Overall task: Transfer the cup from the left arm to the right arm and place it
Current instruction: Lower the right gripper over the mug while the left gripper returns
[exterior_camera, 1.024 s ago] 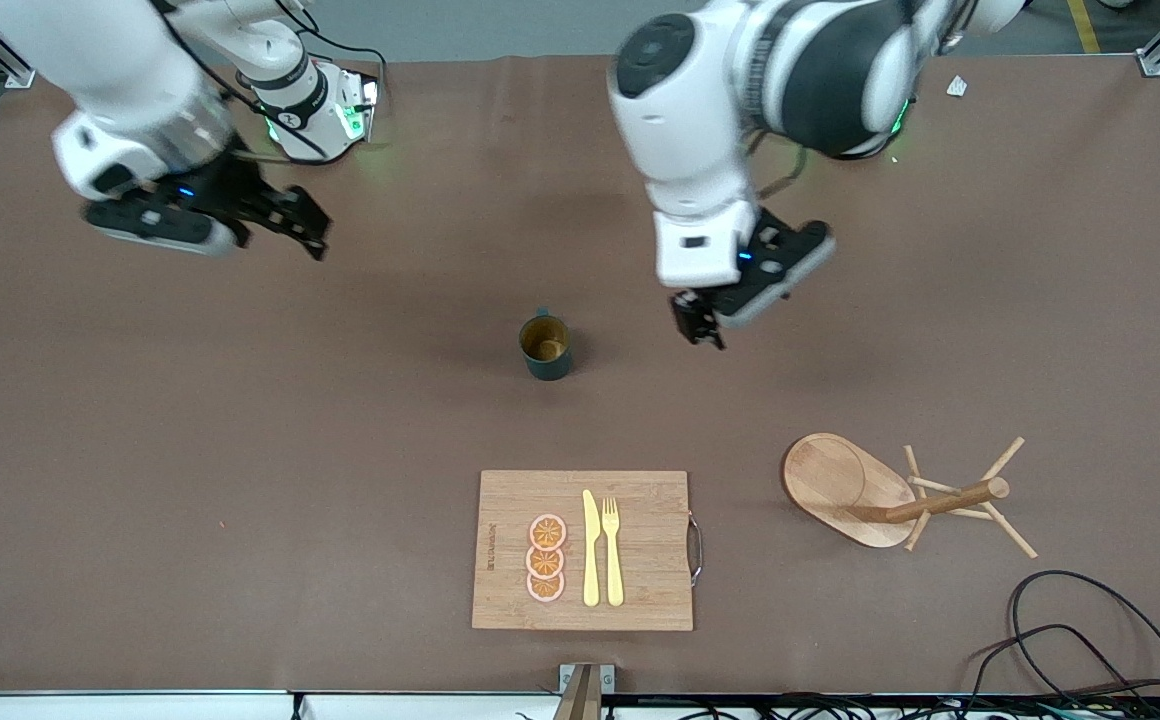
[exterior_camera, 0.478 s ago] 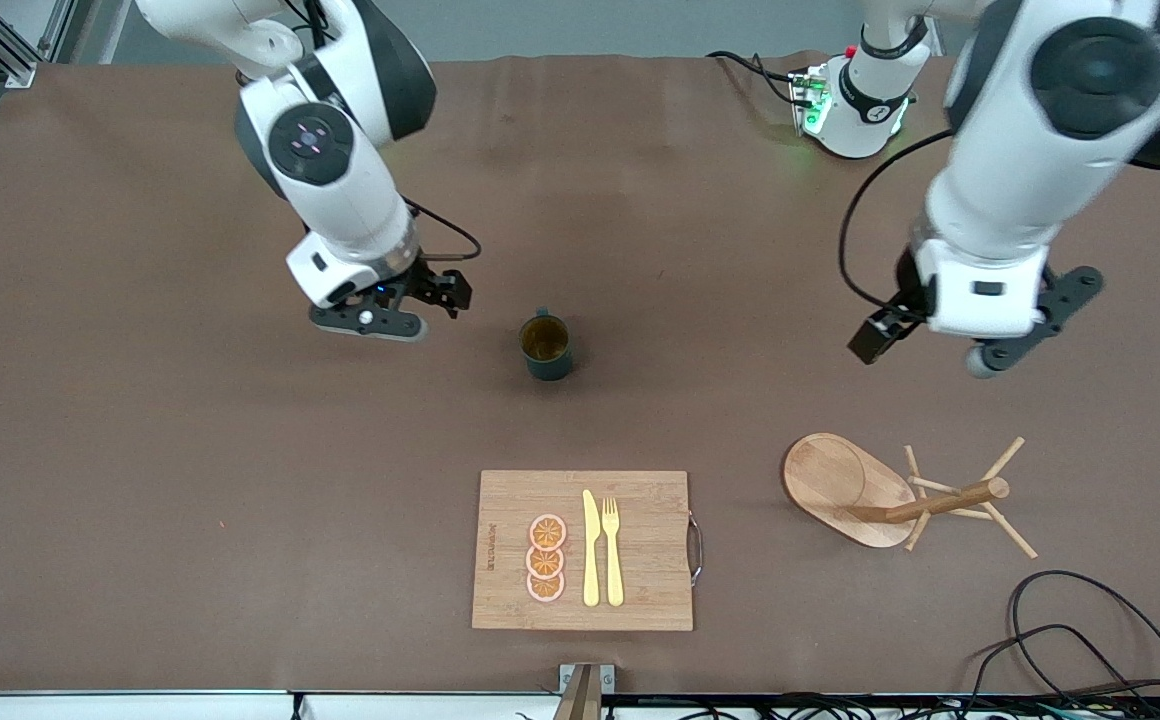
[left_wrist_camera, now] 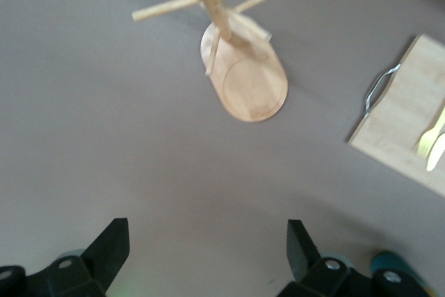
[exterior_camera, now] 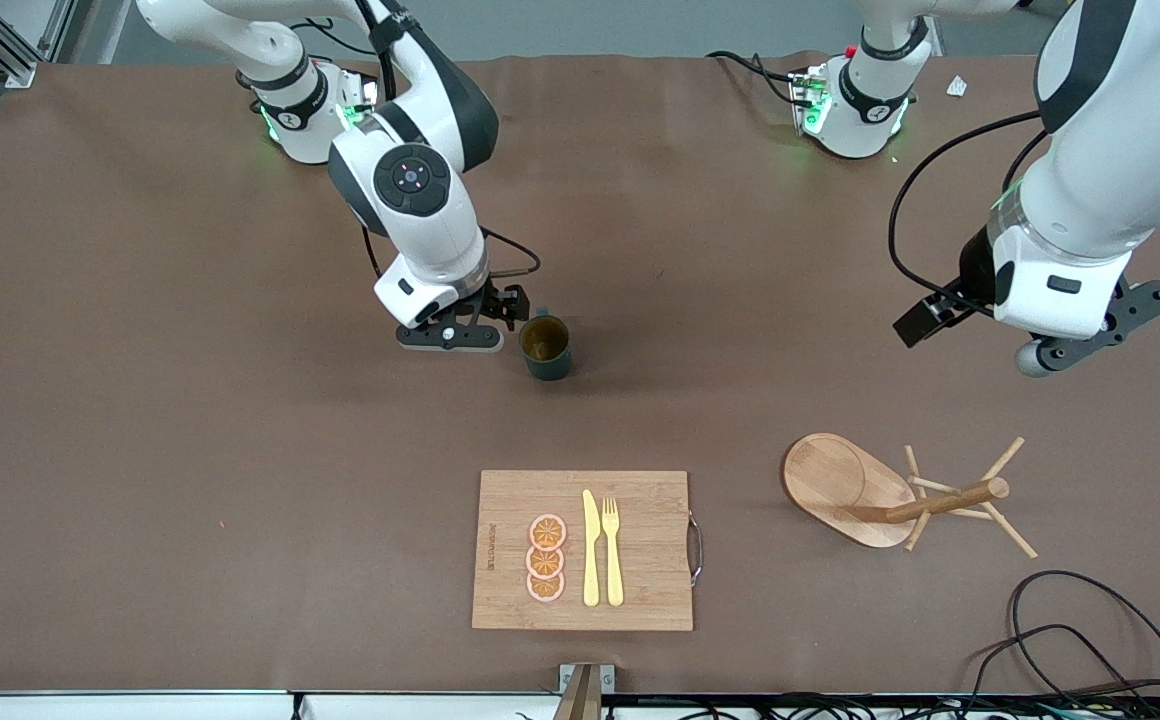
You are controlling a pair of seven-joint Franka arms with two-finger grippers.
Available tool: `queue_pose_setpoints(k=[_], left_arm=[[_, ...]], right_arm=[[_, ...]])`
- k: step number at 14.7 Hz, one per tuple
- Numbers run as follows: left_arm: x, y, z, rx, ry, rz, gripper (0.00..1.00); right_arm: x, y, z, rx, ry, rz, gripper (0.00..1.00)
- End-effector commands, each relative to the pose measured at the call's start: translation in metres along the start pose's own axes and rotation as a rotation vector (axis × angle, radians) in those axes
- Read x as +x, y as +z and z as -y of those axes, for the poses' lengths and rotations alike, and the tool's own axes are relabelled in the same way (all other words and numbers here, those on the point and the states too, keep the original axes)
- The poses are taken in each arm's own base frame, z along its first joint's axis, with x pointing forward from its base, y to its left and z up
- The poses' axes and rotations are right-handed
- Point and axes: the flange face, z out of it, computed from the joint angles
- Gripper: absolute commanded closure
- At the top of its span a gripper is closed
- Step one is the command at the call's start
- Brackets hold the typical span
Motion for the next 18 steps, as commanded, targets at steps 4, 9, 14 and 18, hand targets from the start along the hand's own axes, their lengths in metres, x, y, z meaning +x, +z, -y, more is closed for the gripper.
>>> queue_pose_setpoints(k=[4, 9, 14, 18], left_arm=[[-0.002, 0.004, 0.006, 0.007, 0.151, 0.032, 0.0], [0.021, -0.022, 0.059, -0.019, 0.251, -0.005, 0.0], [0.016, -0.04, 0.095, -0.02, 0.357, 0.019, 0.0], [-0.013, -0.032, 0.113, -0.033, 0.381, 0.0, 0.0]], right_arm=[[-0.002, 0.03, 0.017, 0.022, -0.024, -0.041, 0.0], [-0.015, 0.063, 0.026, 0.012, -0.057, -0.044, 0.0], [-0.022, 0.094, 0.031, -0.005, -0.076, -0.029, 0.0], [-0.032, 0.116, 0.023, 0.014, -0.08, -0.043, 0.0]])
